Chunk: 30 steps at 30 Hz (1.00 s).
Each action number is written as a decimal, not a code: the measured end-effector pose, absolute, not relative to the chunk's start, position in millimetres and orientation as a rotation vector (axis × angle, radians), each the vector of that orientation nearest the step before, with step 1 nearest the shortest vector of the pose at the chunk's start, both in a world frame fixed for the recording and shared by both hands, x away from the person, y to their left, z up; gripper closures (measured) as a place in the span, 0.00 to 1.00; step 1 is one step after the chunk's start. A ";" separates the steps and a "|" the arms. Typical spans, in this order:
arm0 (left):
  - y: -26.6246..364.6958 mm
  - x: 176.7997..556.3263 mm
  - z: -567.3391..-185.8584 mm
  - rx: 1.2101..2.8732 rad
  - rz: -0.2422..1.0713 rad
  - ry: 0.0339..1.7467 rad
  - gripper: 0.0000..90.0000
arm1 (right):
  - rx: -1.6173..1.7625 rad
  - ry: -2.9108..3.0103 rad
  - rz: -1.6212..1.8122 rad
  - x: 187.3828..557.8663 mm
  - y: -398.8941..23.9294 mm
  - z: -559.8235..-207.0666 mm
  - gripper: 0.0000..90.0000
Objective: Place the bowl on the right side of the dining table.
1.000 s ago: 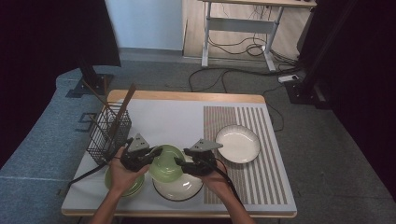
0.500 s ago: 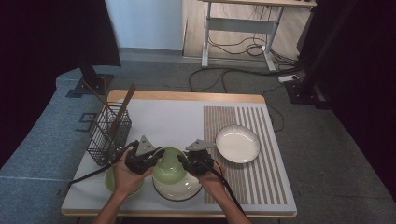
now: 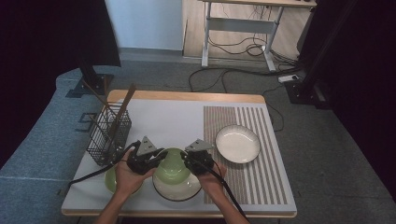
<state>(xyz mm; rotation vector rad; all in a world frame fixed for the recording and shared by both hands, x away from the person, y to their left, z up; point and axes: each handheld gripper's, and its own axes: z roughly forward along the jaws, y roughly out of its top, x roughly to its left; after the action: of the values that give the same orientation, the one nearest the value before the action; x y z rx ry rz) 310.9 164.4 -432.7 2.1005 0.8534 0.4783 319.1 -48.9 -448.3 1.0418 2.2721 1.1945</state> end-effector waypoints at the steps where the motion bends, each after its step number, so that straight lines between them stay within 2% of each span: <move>1: 164.6 311.0 -432.2 2.101 0.470 0.852 0.84 | 1.034 2.275 1.193 319.1 -48.6 -448.0 0.94; 10: 170.9 311.0 -424.8 2.074 0.417 0.823 0.56 | 1.012 2.267 1.187 319.6 -52.0 -446.3 0.94; 13: 173.3 310.0 -422.1 2.061 0.408 0.807 0.50 | 1.009 2.261 1.187 320.3 -56.3 -445.0 0.94; 22: 181.9 306.3 -414.8 2.027 0.415 0.793 0.43 | 1.028 2.230 1.203 324.2 -69.8 -440.0 0.94; 30: 192.0 307.9 -414.8 1.993 0.357 0.814 0.41 | 1.029 2.225 1.210 326.7 -73.8 -437.9 0.94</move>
<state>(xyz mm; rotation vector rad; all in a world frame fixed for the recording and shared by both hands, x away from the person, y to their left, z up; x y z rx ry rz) 307.9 192.0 -414.8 1.9933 0.8143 0.3571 326.7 -73.8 -437.9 1.0292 2.2246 1.2096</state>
